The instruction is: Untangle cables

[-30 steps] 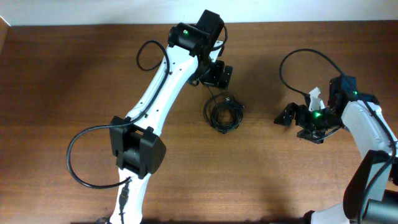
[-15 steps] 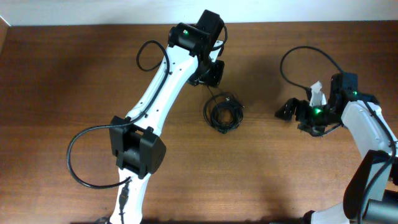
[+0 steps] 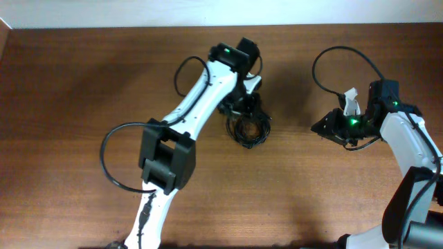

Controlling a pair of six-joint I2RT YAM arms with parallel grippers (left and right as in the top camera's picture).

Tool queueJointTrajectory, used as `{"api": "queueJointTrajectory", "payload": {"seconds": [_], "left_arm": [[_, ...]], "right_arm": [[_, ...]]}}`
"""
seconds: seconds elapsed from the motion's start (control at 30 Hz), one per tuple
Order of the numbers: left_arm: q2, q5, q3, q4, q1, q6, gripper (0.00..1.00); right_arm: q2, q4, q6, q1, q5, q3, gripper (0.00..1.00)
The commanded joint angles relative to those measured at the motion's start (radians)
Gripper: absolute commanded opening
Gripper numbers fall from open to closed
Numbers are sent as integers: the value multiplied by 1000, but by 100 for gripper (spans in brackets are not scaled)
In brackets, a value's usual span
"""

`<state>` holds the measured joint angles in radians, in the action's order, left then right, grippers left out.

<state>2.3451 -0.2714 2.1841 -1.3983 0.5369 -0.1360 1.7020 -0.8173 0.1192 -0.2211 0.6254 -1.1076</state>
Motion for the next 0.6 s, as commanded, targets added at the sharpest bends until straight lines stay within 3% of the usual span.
{"api": "queueJointTrajectory", "payload": {"seconds": [0.0, 0.07, 0.13, 0.2, 0.23, 0.27, 0.33, 0.4, 0.43, 0.47, 0.5, 0.57], "left_arm": [[24, 50, -89, 16, 35, -96, 66], [24, 80, -129, 18, 36, -130, 63], [24, 84, -133, 21, 27, -141, 29], [24, 124, -159, 25, 30, -219, 25], [24, 167, -192, 54, 31, -293, 37], [24, 174, -220, 97, 29, -335, 41], [24, 171, -271, 176, 18, -391, 31], [24, 151, -317, 245, 10, -398, 25], [24, 143, -319, 246, 10, -397, 3], [24, 132, -318, 243, 9, -383, 0], [16, 111, -294, 227, 7, -317, 0], [-14, 87, -186, 162, -13, -166, 0]], "right_arm": [[5, -17, -6, -3, -59, -1, 29], [5, -21, -6, -3, -58, -1, 29], [5, -22, -6, -2, -58, -1, 29], [5, -24, -6, -2, -59, -1, 29], [5, -24, -6, -2, -59, -1, 29], [5, -23, -6, -2, -59, -1, 29], [5, -24, -6, -2, -58, -1, 29], [5, -19, -6, -2, -42, -2, 43], [5, -19, -6, -3, -17, -2, 43], [5, -17, -6, -3, 18, -2, 42], [5, -12, -6, -3, 67, -3, 28], [5, -13, -10, -3, 75, -3, 28]]}}
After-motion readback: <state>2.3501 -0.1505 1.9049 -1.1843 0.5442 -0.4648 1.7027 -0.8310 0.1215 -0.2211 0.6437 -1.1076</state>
